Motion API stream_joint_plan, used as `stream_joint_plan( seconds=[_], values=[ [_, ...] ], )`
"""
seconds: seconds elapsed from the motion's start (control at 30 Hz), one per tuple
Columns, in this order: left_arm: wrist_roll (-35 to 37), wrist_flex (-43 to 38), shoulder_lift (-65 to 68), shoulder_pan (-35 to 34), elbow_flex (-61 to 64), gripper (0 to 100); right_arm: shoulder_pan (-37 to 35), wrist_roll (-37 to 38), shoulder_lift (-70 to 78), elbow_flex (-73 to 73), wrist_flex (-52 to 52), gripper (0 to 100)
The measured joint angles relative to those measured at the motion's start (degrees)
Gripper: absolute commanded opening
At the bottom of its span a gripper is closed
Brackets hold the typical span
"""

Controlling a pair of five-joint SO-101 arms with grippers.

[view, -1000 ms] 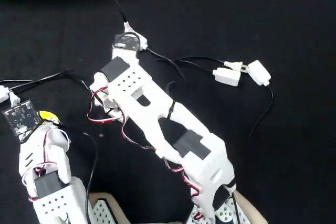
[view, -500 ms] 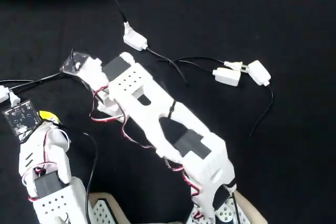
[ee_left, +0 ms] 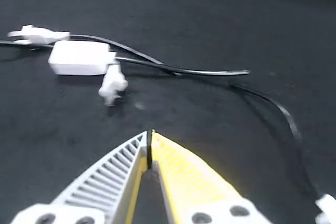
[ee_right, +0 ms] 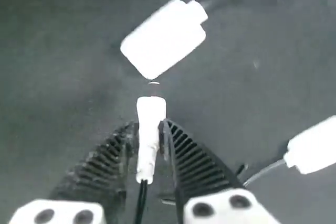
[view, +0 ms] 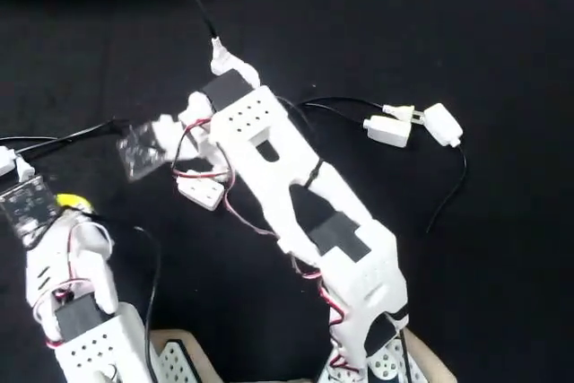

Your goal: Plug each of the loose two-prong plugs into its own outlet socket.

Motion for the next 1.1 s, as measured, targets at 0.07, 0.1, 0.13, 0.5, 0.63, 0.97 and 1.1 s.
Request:
stream_joint_plan(
  seconds=[0.07,0.1,0.13,0.5,0.63,0.97,1.1],
  values=[
    [0.00,0.00,0.00,-3.34,0.00,3,-1.14,3.25,0.00,0.00,0.97,1.1],
    [0.00,0.00,0.00,-5.27,0.00,3,-1.76,4.75,0.00,0.00,1.32,1.1],
    [0.00,0.00,0.00,-7.21,0.00,3,-2.37,6.15,0.00,0.00,1.49,1.1],
    [0.18,6.59,0.00,-19.43,0.00,3,-7.56,16.00,7.30,-3.16,1.49,1.1],
    [0.09,6.59,0.00,-19.43,0.00,3,-7.47,17.49,8.79,-6.86,1.49,1.1],
    [0.18,6.59,0.00,-19.52,0.00,3,-7.56,18.55,8.88,-11.60,1.49,1.1],
    [0.18,6.59,0.00,-19.16,0.00,3,-7.12,18.55,8.88,-11.96,1.49,1.1]
  ],
)
